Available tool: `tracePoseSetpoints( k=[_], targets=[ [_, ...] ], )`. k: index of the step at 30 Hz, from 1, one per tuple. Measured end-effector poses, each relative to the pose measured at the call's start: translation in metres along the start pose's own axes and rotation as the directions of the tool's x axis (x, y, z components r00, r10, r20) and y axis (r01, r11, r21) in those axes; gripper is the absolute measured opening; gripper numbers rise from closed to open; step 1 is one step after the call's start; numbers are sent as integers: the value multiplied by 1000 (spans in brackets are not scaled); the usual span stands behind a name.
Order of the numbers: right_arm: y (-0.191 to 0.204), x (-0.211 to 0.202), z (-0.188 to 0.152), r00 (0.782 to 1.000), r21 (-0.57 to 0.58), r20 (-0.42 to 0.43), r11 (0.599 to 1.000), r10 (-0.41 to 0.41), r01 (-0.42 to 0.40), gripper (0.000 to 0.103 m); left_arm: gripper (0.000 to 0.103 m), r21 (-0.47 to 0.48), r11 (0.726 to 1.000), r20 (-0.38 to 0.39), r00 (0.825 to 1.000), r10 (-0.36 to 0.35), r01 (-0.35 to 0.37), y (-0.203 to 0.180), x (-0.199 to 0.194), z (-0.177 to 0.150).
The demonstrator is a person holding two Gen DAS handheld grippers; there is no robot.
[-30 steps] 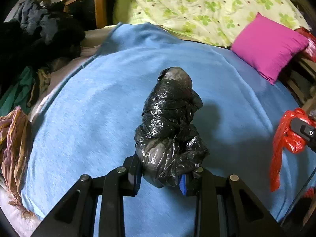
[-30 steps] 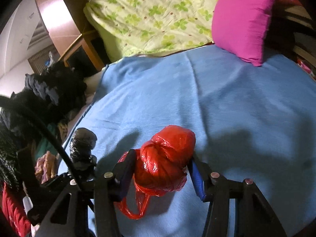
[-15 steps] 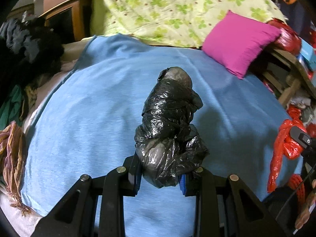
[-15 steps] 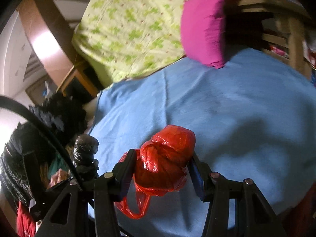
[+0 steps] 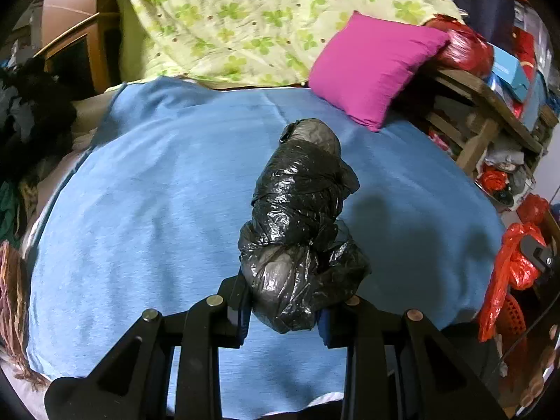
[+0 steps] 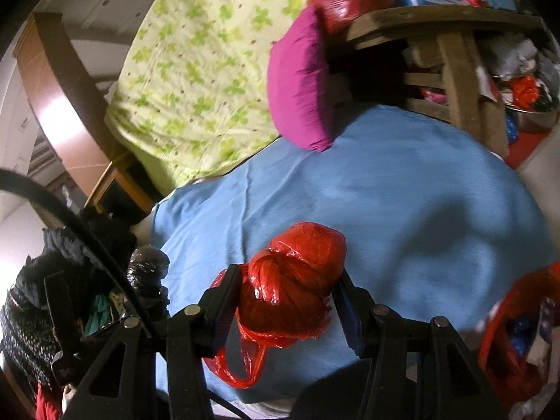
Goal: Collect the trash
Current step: 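Carry the black bag and red bag toward the red basket with both tools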
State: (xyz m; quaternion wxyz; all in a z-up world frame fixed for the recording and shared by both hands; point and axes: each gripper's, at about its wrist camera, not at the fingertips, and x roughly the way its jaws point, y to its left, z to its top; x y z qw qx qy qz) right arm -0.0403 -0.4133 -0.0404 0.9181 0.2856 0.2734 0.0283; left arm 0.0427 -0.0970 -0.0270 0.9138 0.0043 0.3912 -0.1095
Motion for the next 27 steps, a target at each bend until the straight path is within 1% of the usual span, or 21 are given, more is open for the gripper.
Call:
tracePoseSetpoints(
  k=[7,15,20,27],
  targets=[
    [-37,-34,1,997,60,52,997,-53,50,55,32,54,998,3,999,-44,44,-36,-6,3],
    [-73,-81,7,984,86,109,988,-139,130,55,32,132,985,-4,994,-109,108,-87,-12,1],
    [-94,-110,7,969,95,135,976,-207,195,55,32,166,973,-17,987,-162,163,-119,-17,-1],
    [-127,-149,4,936,115,153,946,-318,302,55,32,242,939,-36,969,-243,244,-169,-27,-11]
  ],
)
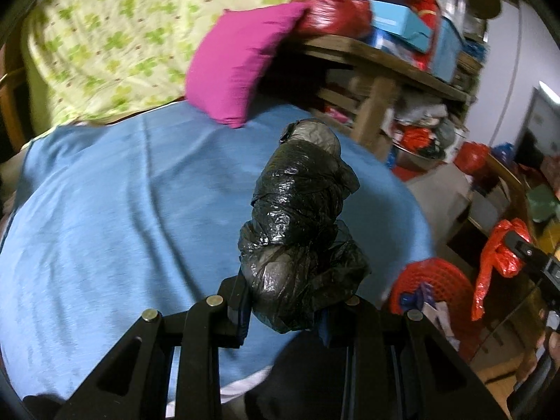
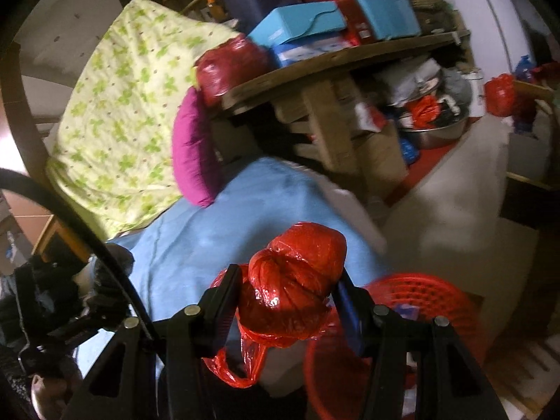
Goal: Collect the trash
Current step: 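Carry the black bag and red bag toward the red basket with both tools, then open the right tool over the red basket to drop the red bag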
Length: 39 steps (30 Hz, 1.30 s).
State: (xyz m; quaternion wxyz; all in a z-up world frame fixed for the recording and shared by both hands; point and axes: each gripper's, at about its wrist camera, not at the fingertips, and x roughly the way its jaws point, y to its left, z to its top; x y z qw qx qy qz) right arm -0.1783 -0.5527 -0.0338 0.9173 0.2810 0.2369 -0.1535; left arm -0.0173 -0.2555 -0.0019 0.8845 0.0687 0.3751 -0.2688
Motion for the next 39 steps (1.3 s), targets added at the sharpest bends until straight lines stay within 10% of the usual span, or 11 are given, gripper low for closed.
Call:
tracePoseSetpoints(
  k=[19,24,39],
  targets=[
    [-73,33,-45,944,-97,-240,973,-227,209,55,32,155,979,-69,990,-123,133,-93,19,-13],
    [-93,53,-55,903,-87,-314,956,-293,280,79,32,175,973,-87,987,-135,149,-103,23,-17],
    [-66,-32,-16,950,-45,-32,950,-312,310,82,32,232,948,-174,968,-178,216,-148,45,-25]
  ],
)
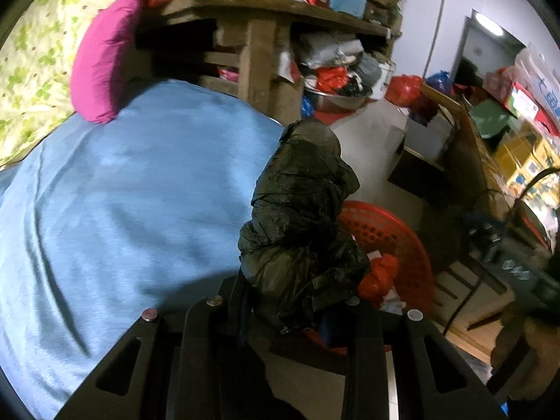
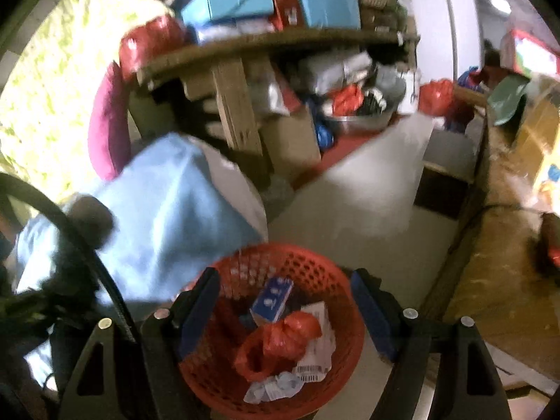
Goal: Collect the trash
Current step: 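Open the right tool over the red basket to drop the red bag, then open the left tool over the red basket to drop the black bag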
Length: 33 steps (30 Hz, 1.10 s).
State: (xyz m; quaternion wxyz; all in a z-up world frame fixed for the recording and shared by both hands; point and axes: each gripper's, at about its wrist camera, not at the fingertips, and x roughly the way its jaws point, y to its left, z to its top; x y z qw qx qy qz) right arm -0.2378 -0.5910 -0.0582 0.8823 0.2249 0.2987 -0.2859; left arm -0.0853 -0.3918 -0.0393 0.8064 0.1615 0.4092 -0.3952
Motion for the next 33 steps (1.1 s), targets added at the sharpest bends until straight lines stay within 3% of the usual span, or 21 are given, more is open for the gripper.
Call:
tracePoseSetpoints(
  k=[12,24,25,28,33],
  targets=[
    [-12,-49,12,985,52,170,999,-18,9,83,32,52,998,-78,996,-42,46,-32,32,0],
    [-27,-59,11,982,89,188,996,-16,-1,84,32,70,996,-139,989,-46,56,-47,57,0],
    [-28,-60,11,982,90,189,996,-15,-2,84,36,68,995,-150,987,-57,67,-48,60,0],
    [-27,-59,11,982,88,190,996,-9,-8,84,76,70,996,-170,984,-50,63,-49,64,2],
    [-23,-56,10,983,79,184,997,1,-15,84,78,81,995,-136,990,-42,53,-47,54,3]
  ],
)
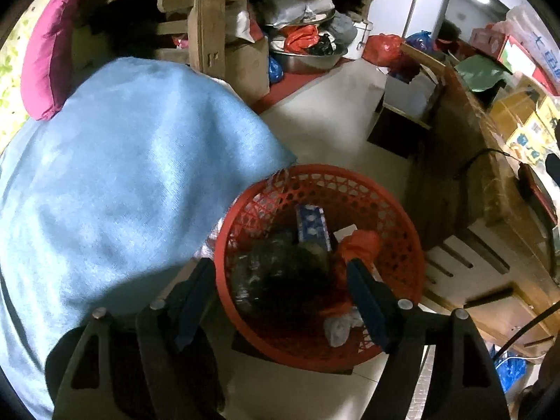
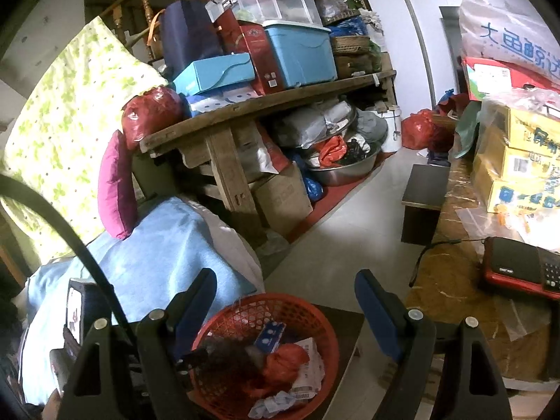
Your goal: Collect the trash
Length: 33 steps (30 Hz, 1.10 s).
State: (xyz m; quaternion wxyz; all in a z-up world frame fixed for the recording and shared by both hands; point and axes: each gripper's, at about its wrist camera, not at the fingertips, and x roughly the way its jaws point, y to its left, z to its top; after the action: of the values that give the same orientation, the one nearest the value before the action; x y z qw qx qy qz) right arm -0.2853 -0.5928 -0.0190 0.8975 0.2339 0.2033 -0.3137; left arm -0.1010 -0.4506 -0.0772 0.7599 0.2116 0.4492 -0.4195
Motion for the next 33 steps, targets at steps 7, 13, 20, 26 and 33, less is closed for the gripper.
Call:
tracePoseSetpoints(
  k=[7,13,20,26,33],
  targets=[
    [8,0,-4,1000,-10,-11,1000,1,-1,84,78,-16,1000,65,998,16,-15,11,-24,-1],
    [22,-1,-11,999,-32,-35,999,1,-2,84,78,-38,999,156,988,23,-18,27,-59,-10],
    [49,7,-32,992,-78,-127,997,14,-24,85,78,-121,991,209,975,72,-47,57,-91,-34],
    [69,10,-62,978,-120,-209,992,11,-37,85,82,-178,982,231,968,97,-56,80,-110,-54],
    [87,9,-89,962,-159,-273,987,-8,-37,85,86,-223,971,256,956,146,-89,95,-128,-68]
  ],
)
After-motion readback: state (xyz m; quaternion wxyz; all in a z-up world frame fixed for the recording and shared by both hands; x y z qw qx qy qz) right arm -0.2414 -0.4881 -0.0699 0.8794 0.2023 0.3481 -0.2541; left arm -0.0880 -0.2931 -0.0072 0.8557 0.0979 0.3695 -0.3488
